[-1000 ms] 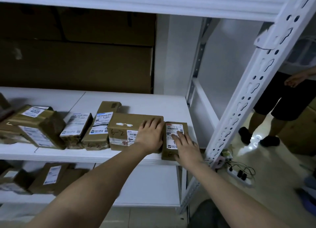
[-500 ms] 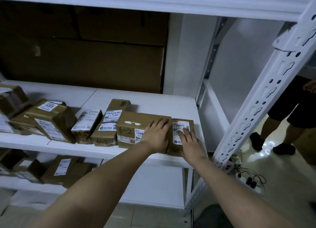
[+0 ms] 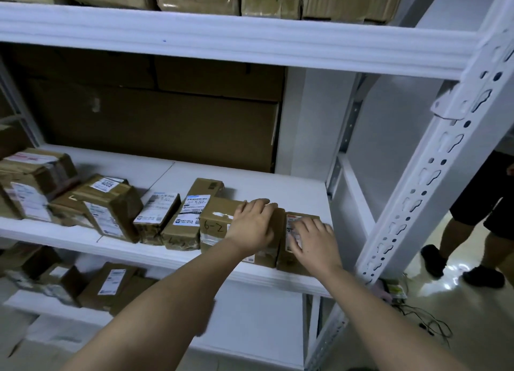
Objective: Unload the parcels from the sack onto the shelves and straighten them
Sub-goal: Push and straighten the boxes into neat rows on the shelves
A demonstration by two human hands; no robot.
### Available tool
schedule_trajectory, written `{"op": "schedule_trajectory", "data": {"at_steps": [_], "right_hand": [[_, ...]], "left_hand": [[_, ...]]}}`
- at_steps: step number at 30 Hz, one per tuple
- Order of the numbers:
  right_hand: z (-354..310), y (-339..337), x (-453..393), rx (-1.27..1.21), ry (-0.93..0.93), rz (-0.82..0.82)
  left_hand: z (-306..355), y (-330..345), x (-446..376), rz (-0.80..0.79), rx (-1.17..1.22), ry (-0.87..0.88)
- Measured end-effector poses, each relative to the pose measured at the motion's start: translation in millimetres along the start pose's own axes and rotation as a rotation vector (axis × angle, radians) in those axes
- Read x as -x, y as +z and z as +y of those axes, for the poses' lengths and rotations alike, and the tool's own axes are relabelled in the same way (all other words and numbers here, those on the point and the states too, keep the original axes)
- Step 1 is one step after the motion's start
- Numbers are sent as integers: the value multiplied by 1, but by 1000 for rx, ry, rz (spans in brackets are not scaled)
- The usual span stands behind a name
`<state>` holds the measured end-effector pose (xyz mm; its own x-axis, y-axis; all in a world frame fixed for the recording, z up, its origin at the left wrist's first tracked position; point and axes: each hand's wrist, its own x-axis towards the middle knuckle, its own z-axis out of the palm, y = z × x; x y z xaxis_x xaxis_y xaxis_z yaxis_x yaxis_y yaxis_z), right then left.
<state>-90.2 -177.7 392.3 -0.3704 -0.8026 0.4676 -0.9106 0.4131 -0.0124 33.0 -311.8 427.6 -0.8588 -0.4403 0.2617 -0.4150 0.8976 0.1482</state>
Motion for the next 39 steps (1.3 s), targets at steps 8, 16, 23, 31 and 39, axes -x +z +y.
{"op": "schedule_trajectory", "data": {"at_steps": [8, 16, 23, 31, 39], "right_hand": [[-37, -56, -31, -71, 11, 143], [-116, -112, -63, -33, 0, 352], [-207, -146, -102, 25, -3, 363], [-263, -202, -169, 80, -75, 440], [-304, -276, -282, 236, -122, 531]], "left_hand": [[-34, -65, 7, 216, -34, 46], [-88, -157, 35, 401, -178, 200], [-148, -224, 70, 435, -400, 261], [-205, -288, 68, 567, -453, 66], [-253, -358, 32, 664, -462, -84]]}}
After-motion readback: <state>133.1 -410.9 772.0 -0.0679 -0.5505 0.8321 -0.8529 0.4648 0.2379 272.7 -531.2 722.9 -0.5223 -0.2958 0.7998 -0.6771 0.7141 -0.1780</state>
